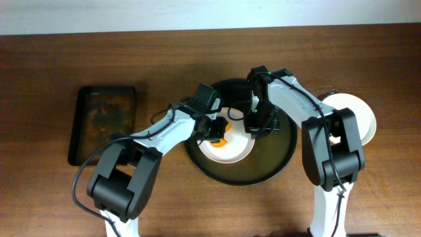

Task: Clean dirty plates on tray and stack at the side
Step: 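Scrub the last plate's sauce with the sponge in the left gripper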

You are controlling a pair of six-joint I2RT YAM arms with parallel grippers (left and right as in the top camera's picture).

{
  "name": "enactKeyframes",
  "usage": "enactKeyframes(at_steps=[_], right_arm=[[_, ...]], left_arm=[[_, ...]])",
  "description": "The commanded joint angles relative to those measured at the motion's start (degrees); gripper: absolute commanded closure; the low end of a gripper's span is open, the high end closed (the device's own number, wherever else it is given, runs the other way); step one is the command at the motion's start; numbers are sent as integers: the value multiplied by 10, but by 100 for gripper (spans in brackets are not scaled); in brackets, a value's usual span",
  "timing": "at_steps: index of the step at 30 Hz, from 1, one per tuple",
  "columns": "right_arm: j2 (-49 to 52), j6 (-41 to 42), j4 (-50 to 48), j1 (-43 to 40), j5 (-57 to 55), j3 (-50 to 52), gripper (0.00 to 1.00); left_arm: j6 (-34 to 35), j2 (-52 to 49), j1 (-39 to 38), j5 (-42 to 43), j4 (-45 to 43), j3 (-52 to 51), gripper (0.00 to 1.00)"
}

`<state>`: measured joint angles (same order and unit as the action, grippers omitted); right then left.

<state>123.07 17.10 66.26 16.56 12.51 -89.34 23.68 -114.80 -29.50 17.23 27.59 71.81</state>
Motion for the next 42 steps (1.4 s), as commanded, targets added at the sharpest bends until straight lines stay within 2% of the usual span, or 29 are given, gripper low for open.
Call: enactKeyframes(at_steps=[1, 8, 14, 16, 20, 22, 28, 34, 39, 42], right_arm=[[10, -7, 11, 5, -12, 5, 96], [10, -7, 15, 5, -12, 5, 96], [10, -7, 17, 5, -12, 5, 96], [10, -7, 19, 5, -12, 5, 96], [10, -7, 20, 5, -12, 5, 96], [10, -7, 20, 5, -12, 5, 96], [10, -8, 23, 5, -12, 5, 96], [10, -16, 33, 5, -12, 5, 96], [10, 6, 50, 4, -42, 7, 96], [10, 6, 54, 4, -42, 7, 96]], left_arm=[[6, -26, 16, -161, 16, -18, 100], [6, -26, 16, -181, 55, -18, 100], [-8, -26, -9, -187, -4, -18, 100], [-12, -26, -32, -247, -8, -18, 100], [-19, -26, -34, -312, -15, -18, 100], [-41, -26, -34, -322, -23, -18, 100], [-40, -36, -34, -348, -70, -18, 100], [-40, -60, -34, -396, -71, -1, 100], [-40, -7, -33, -402, -54, 10, 100], [-40, 38, -34, -476, -45, 10, 100]])
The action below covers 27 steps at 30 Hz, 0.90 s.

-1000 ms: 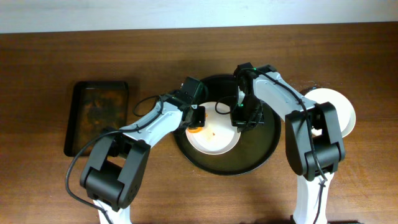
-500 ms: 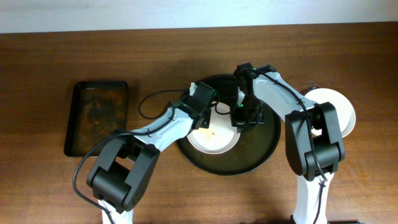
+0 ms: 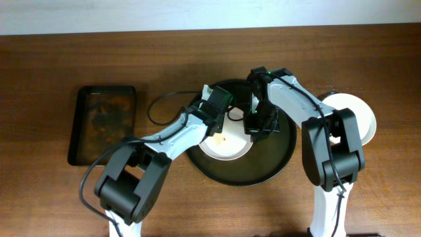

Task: Clean dirty plates on tray and stack at the side
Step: 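Scrub the last plate's sauce with the sponge in the left gripper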

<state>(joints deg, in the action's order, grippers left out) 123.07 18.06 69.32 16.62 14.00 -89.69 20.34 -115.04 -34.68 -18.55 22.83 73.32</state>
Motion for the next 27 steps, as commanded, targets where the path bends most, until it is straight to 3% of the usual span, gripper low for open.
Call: enactKeyframes(at_steps=[1, 6, 10, 15, 19, 23, 27], right_arm=[[10, -4, 23, 3, -57, 10, 96], [10, -4, 25, 3, -57, 10, 96], [10, -4, 25, 3, -57, 10, 96], [10, -4, 25, 3, -57, 10, 96], [10, -4, 25, 3, -57, 10, 96], [10, -4, 27, 3, -57, 10, 96], [10, -4, 27, 3, -57, 10, 96]], left_arm=[[-7, 48, 18, -122, 3, -5, 100], [21, 100, 18, -109, 27, -5, 100], [26, 102, 18, 164, 46, -18, 100], [26, 99, 18, 244, -10, -83, 100], [0, 98, 18, 247, -79, -134, 100], [-10, 96, 20, 106, -120, -153, 100], [-108, 97, 22, 65, -174, -153, 100]])
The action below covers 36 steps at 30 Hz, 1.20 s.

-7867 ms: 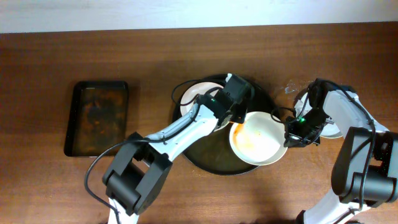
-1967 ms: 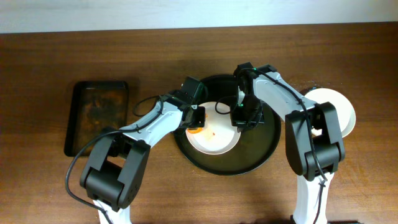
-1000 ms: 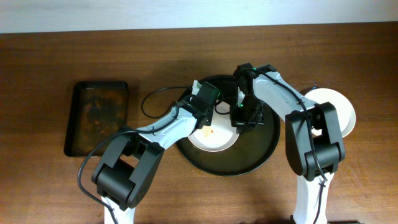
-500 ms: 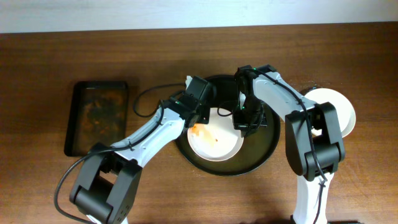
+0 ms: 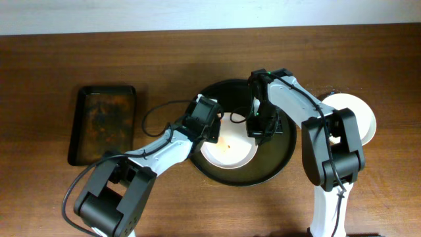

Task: Clean dirty plates on tray and stack at the side
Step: 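Scrub the last plate's sauce with the sponge in the left gripper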

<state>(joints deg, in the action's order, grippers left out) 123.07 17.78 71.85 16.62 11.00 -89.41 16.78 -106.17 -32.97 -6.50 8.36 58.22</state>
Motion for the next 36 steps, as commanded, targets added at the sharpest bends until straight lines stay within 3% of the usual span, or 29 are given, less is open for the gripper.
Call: enactKeyframes(at_steps=[1, 6, 10, 14, 16, 20, 23, 28, 30, 33, 34, 36], right_arm=[[10, -2, 3, 3, -27, 7, 96], [10, -4, 4, 3, -27, 7, 96], [10, -3, 4, 3, -27, 7, 96], [10, -3, 6, 3, -27, 7, 96], [10, -3, 6, 3, -27, 7, 96], [10, -3, 9, 3, -27, 7, 96], [10, -4, 9, 3, -27, 7, 96], [10, -4, 9, 3, -27, 7, 96], [10, -4, 10, 3, -27, 7, 96], [10, -3, 10, 3, -27, 7, 96], [10, -3, 11, 3, -27, 7, 96], [10, -3, 11, 3, -27, 7, 96]], left_arm=[[-77, 10, 5, -61, -32, 4, 100], [-67, 96, 5, -84, -3, 19, 100], [2, 57, 4, 132, 28, 14, 100], [3, -33, 0, 217, 10, 14, 100], [-21, -50, 0, 151, -16, 14, 100], [-38, -57, 1, -69, -23, 15, 100], [-64, -54, 1, -108, 2, 18, 100], [-63, 49, 1, -62, 156, 41, 100], [-18, 99, 1, -55, 183, 41, 100], [24, 106, 1, 125, 208, 40, 100], [75, 99, 1, 178, 208, 35, 100], [136, 84, 1, 225, 199, 34, 100]])
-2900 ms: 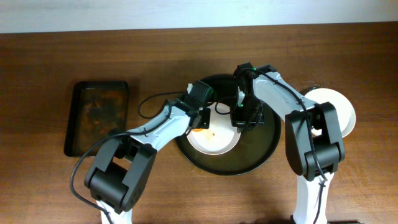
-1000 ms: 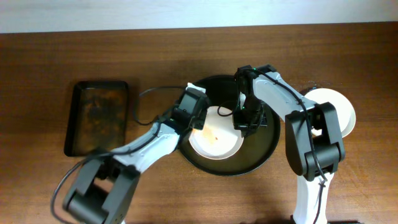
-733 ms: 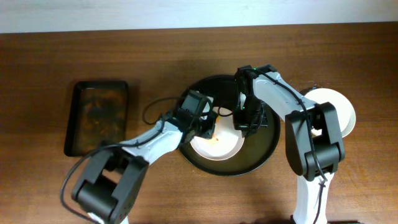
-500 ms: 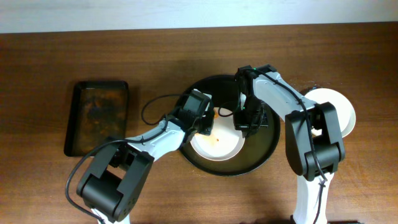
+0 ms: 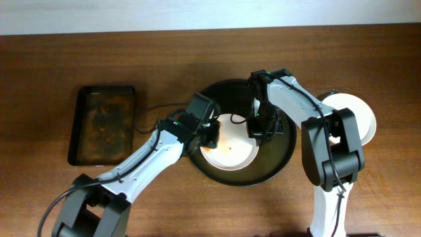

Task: Clean dirty plates on tray and stack at the side
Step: 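Scrub the last plate's sauce with the sponge in the left gripper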

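A white plate (image 5: pixel 231 146) with a faint orange smear and a small orange speck lies in the round black tray (image 5: pixel 279 155) at the table's middle. My left gripper (image 5: pixel 210 135) rests over the plate's left rim; the overhead view does not show whether its fingers are open or hold anything. My right gripper (image 5: pixel 256 128) sits at the plate's right rim and looks shut on it. A clean white plate (image 5: pixel 355 115) lies on the table at the right, partly under my right arm.
A dark rectangular tray (image 5: pixel 102 125) with brownish residue stands at the left. A black cable (image 5: pixel 148 108) loops from the left arm over the wood. The table's back edge meets a white wall.
My left gripper has shifted slightly down along the plate's left rim and its arm has swung lower. The orange smear on the plate is fainter. The right gripper has stayed at the right rim.
First an orange lump lay on the plate beside my left gripper, with the right gripper at the right rim. Then the left gripper was over the plate's upper left and only a smear showed. Later it stood at the left rim, and the smear is now paler.
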You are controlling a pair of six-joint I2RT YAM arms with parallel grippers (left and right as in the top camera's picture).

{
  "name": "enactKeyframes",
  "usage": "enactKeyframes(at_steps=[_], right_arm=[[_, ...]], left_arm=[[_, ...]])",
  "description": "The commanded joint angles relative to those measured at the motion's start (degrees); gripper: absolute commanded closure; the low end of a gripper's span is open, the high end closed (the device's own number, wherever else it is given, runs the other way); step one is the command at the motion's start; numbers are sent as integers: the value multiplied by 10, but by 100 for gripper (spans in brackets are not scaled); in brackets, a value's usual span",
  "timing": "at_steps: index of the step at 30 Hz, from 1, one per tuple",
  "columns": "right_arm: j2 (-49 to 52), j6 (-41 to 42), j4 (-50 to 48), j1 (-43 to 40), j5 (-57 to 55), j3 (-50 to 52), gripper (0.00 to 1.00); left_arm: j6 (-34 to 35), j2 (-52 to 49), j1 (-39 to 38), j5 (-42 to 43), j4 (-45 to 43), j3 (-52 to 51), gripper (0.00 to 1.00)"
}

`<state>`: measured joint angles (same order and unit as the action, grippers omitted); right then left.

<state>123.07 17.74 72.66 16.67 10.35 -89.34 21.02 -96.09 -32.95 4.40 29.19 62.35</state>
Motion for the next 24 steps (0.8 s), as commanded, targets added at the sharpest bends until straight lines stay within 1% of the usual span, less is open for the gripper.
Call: enactKeyframes(at_steps=[1, 2, 3, 7, 8, 9, 12, 14, 16, 18, 20, 24], right_arm=[[10, -3, 2, 3, -20, 7, 96], [10, -3, 2, 3, -20, 7, 96], [10, -3, 2, 3, -20, 7, 96], [10, -3, 2, 3, -20, 7, 96], [10, -3, 2, 3, -20, 7, 96], [10, -3, 2, 3, -20, 7, 96], [10, -3, 2, 3, -20, 7, 96], [10, -3, 2, 3, -20, 7, 96], [10, -3, 2, 3, -20, 7, 96], [10, -3, 2, 3, -20, 7, 96], [10, -3, 3, 3, -20, 7, 96], [10, -9, 7, 3, -20, 7, 96]], left_arm=[[122, -31, 1, 157, -26, -7, 100], [158, -52, 1, 191, -42, -7, 100], [174, -61, 1, 202, -45, -7, 100], [211, -102, 0, 268, -101, -7, 100], [220, -117, 0, 296, -126, -7, 100], [236, -126, 0, 306, -134, -7, 100], [248, -140, -1, 310, -136, -8, 100], [248, -148, -1, 307, -146, -8, 100], [248, -186, -1, 283, -151, -8, 100], [242, -203, -1, 264, -151, -8, 100], [221, -206, 1, 223, -142, -8, 100], [153, -189, 29, 135, -132, -8, 100]])
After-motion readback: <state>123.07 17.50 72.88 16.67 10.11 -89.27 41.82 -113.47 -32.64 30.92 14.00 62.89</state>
